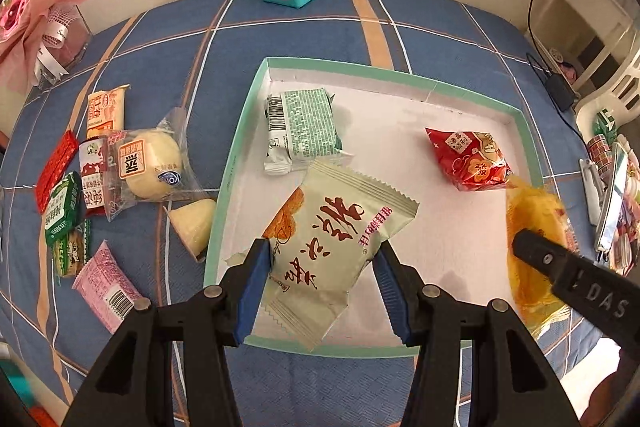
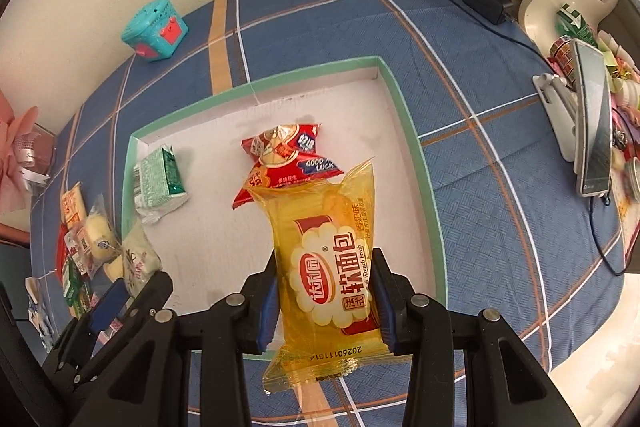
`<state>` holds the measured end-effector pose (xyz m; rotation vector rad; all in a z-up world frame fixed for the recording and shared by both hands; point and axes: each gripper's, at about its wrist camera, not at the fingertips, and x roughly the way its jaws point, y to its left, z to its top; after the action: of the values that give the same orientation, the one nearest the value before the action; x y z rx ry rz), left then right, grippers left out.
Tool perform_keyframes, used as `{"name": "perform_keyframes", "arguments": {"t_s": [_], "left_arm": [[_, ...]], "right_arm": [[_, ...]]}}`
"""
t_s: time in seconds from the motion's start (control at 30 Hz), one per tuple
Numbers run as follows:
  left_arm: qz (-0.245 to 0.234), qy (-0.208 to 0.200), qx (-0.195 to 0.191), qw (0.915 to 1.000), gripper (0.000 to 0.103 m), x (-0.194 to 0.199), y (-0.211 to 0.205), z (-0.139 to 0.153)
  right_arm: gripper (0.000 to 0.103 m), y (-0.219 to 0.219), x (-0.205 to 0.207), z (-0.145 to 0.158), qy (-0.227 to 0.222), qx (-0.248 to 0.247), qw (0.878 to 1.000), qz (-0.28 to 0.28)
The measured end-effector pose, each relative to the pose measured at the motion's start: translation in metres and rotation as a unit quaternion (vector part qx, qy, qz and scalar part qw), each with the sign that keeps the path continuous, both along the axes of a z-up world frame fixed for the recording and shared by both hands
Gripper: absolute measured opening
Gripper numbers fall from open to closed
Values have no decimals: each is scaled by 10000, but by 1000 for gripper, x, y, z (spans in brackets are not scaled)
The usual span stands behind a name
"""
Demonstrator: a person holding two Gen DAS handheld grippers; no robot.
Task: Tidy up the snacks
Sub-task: 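Carry both packs into the white tray and open both tools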
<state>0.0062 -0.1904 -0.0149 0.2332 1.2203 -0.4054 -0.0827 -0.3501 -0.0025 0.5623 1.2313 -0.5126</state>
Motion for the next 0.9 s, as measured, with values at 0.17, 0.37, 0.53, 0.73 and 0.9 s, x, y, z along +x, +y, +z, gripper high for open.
{"name": "perform_keyframes", "arguments": {"t_s": [0.17, 0.37, 0.53, 0.73, 0.9], "left_arm": [[77, 52, -8, 10000, 55, 4, 7, -4], [133, 112, -74, 9998, 55, 8, 9, -6], [119, 116, -72, 9998, 55, 8, 8, -8], [122, 143, -134, 9997, 58, 8, 8, -7], [192, 137, -168, 9996, 68, 10, 11, -4]], "right_arm": [[43, 3, 3, -10, 168, 8, 9998, 50], [43, 7, 7, -17, 290, 11, 9995, 100], [43, 8, 9, -19, 348, -16, 9993, 106], [43, 7, 14, -23, 448, -4, 9990, 51], [54, 6, 19, -25, 528, -16, 9986, 0]]}}
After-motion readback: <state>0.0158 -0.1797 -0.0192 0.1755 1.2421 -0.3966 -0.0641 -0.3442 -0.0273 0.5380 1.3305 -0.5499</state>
